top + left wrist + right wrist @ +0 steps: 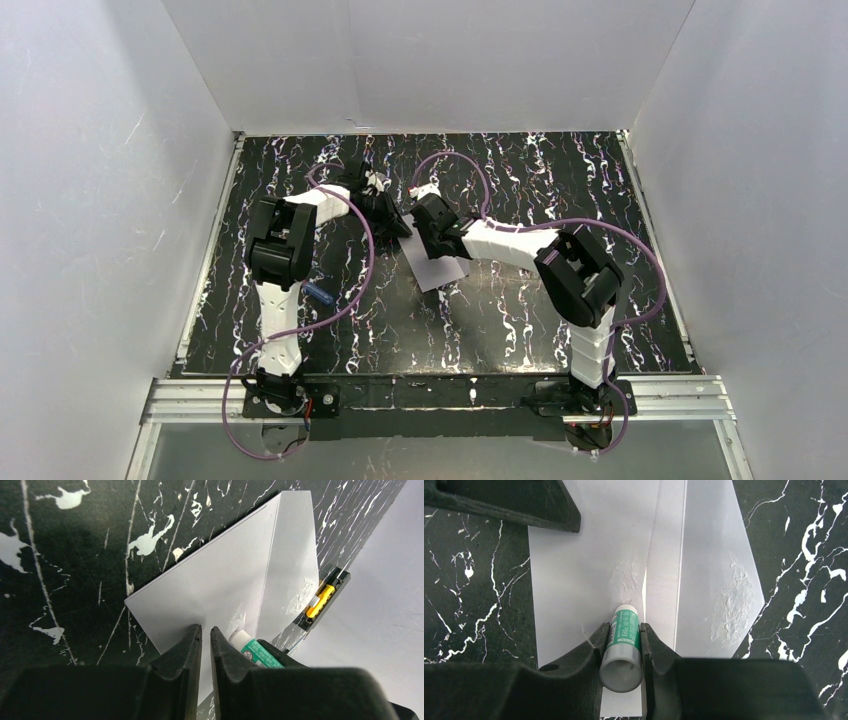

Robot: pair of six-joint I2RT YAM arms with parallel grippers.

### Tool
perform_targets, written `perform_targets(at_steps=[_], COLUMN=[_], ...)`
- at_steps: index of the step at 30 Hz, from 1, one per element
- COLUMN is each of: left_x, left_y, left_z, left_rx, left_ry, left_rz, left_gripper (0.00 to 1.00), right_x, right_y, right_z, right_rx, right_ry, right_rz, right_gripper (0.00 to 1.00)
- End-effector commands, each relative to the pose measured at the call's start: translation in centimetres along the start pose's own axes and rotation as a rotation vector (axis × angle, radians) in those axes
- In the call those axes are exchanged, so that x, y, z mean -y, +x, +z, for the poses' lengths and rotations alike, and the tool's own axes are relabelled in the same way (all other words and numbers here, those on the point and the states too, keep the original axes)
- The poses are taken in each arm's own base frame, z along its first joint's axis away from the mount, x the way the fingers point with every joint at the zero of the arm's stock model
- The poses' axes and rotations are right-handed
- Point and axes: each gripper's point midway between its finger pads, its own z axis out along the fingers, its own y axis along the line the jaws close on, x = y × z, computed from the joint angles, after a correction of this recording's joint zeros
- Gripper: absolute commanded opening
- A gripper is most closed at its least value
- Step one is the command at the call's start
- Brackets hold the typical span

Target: Place the letter into the envelope and seal it

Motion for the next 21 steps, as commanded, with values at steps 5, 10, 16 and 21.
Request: perform_targets(at_steps=[5, 10, 16, 21], left_x=[-2.4, -2.5, -3.0, -3.8], left_y=[1.4, 0.7, 0.3, 0.4], left_z=[0.6, 0.6, 1.1, 1.4], left_rx=[-0.079, -0.072, -0.096, -0.103], left_ry=[-0.112, -0.142, -0.183, -0.214], left_rz=[0.047, 0.16, 0.199, 0.184], left_gripper=[0.04, 0.0, 0.0, 0.0], right_x=[0.4, -0.2, -0.8, -0.6], right_y=[-0.7, -1.7, -2.5, -2.5], right_z=[2.7, 3.4, 4.4, 4.8], right_rx=[0.071, 0.079, 0.071, -0.011], right_ry=[0.059, 0.04, 0.028, 0.043], right_rz=[-0.001, -0.004, 0.0, 0.023], right_gripper=[0.01, 0.01, 0.01, 0.01])
